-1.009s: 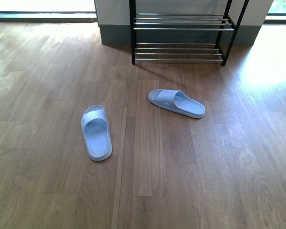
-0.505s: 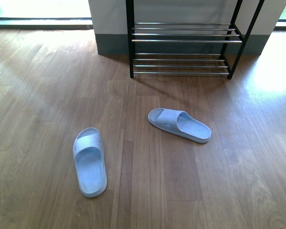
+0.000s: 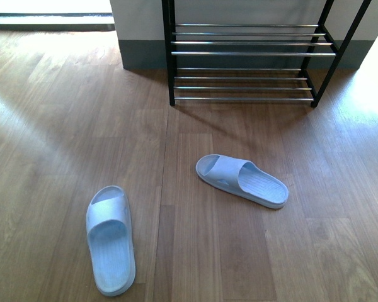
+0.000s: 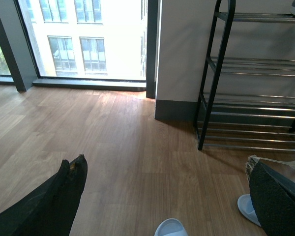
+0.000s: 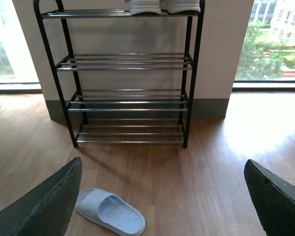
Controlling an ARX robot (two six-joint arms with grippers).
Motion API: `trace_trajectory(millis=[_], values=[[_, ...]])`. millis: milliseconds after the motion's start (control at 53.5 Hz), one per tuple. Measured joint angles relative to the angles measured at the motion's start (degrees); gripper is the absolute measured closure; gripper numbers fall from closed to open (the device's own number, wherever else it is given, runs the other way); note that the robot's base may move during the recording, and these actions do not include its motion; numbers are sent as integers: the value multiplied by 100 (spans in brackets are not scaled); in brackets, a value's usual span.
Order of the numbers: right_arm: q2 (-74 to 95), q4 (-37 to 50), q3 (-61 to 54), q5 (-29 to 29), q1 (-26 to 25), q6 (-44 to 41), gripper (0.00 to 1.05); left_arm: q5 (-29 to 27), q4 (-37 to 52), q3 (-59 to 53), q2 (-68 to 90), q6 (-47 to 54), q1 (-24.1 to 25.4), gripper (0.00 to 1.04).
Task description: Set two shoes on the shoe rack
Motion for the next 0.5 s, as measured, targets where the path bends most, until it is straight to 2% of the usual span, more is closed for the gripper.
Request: trace_trajectory(millis=[19,56,93,150,280,299,374,505], values=[[0,0,0,2,0,0,9,-131,-129,33,92,-76,-44,9],[0,0,0,0,0,0,9,-809,-774,275,450,-540,-234,9],[0,0,0,9,0,0,9,-1255,-1161,498,981,-848,-372,9],[0,0,0,7,0,0,9,-1725,-1252,732,1941,-1410,-396,9],[0,0,0,2,0,0,9,-1550,-828,1226,3943,-2094,-341,9],[0,0,0,4,0,0,9,-1384,-654,1355,4363,-2109,-286,9],[0,0,0,4,0,0,9,-1294,142,1694,5681,-2070,-42,9],[0,0,0,4,0,0,9,-1357,1482,2350,8496,-1687,153,9]])
